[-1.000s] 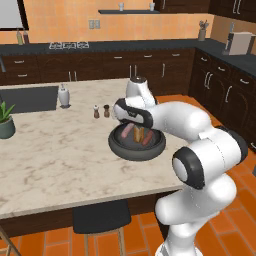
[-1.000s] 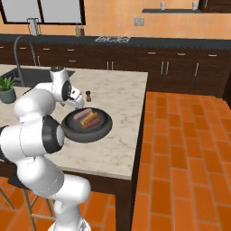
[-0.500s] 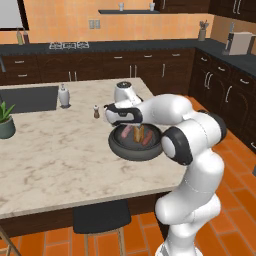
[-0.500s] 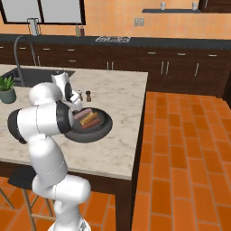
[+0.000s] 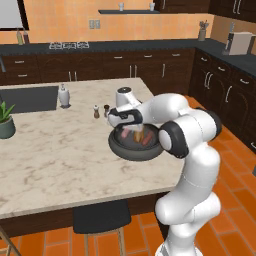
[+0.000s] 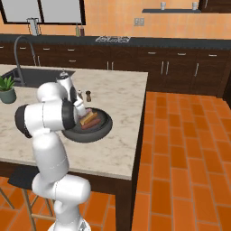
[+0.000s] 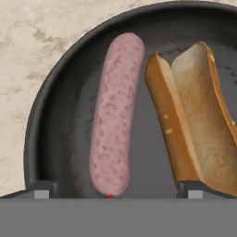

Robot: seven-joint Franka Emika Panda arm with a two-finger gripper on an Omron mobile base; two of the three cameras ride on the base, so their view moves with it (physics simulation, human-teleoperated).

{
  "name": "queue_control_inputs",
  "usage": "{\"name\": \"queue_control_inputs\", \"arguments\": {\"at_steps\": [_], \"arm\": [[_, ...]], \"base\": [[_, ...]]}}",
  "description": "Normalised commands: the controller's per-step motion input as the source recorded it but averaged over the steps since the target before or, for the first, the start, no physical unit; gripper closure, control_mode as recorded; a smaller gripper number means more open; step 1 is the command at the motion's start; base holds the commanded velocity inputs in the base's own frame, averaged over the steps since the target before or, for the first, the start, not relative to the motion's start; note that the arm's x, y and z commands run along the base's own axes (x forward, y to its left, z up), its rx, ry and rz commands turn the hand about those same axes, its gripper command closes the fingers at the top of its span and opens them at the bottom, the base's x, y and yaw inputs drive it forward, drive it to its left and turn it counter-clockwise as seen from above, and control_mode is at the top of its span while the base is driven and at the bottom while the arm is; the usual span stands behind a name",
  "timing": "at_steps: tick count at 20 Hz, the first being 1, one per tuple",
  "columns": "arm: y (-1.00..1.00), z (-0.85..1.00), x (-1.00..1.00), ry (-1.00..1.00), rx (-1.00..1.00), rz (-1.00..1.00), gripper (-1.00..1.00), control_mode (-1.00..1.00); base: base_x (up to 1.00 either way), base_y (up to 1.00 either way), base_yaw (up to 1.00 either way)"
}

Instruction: Place one bun and one sausage from the bowl on each plate.

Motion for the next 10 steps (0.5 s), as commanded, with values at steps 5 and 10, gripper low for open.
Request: {"name": "queue_control_inputs", "arguments": {"at_steps": [5, 10], "arm": [[0.00, -0.40, 0.23, 0.02, 0.00, -0.04, -1.00, -1.00], [0.00, -0.38, 0.03, 0.10, 0.00, -0.10, 1.00, -1.00]], "base": [[0.00, 0.00, 0.00], [0.00, 0.00, 0.00]]}}
